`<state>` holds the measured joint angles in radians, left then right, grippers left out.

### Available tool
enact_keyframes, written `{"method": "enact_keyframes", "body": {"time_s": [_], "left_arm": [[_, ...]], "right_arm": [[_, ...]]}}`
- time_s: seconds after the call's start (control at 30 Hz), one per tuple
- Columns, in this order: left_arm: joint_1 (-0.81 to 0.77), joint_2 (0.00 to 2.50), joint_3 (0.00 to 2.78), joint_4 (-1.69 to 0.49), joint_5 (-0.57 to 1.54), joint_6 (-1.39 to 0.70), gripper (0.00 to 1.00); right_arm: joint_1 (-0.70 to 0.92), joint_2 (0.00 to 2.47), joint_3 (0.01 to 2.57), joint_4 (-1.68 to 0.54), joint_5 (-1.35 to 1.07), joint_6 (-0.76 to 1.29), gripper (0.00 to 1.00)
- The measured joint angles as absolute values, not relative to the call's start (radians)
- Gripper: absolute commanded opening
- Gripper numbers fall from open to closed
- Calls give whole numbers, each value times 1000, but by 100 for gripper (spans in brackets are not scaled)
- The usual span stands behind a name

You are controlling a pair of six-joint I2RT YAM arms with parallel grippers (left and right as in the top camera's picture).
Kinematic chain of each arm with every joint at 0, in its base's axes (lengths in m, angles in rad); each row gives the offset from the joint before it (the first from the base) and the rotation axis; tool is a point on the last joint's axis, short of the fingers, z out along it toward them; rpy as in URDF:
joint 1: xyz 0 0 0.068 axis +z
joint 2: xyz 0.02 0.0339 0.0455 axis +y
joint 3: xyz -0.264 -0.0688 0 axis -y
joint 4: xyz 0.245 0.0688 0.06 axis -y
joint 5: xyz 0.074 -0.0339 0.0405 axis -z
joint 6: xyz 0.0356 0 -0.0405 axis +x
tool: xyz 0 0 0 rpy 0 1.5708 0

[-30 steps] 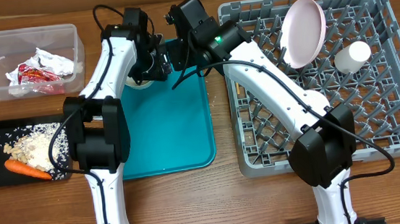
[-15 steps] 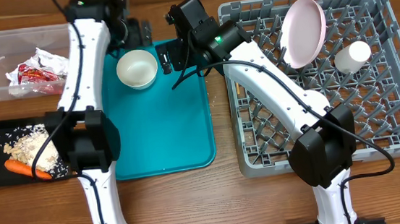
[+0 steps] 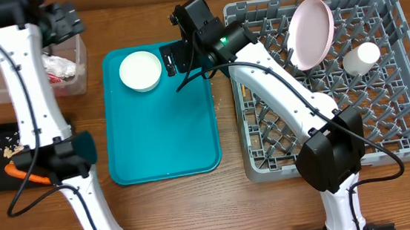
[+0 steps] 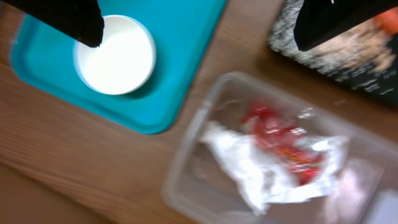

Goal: Sort waste into correct bins and load items into the dishwasher rack

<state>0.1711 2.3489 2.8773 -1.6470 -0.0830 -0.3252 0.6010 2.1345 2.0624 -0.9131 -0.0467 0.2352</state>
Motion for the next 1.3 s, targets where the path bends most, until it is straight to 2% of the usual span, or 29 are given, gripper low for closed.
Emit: {"method": "enact_keyframes", "body": {"time_s": [0.43,0.77,1.03,1.3], "left_arm": [[381,2349,2892,-1684,-174,-327,100],[388,2349,2892,-1686,-177,-327,100],[388,2349,2892,-1687,-177,-327,100],[388,2349,2892,-1687,-177,-327,100]], "right_arm": [[601,2135,2062,-913,-47,236,100],[601,2135,2062,-907,-89,236,100],[611,2135,2063,-701,-237,295,100],[681,2175,2080,-628,-105,355,98]]}}
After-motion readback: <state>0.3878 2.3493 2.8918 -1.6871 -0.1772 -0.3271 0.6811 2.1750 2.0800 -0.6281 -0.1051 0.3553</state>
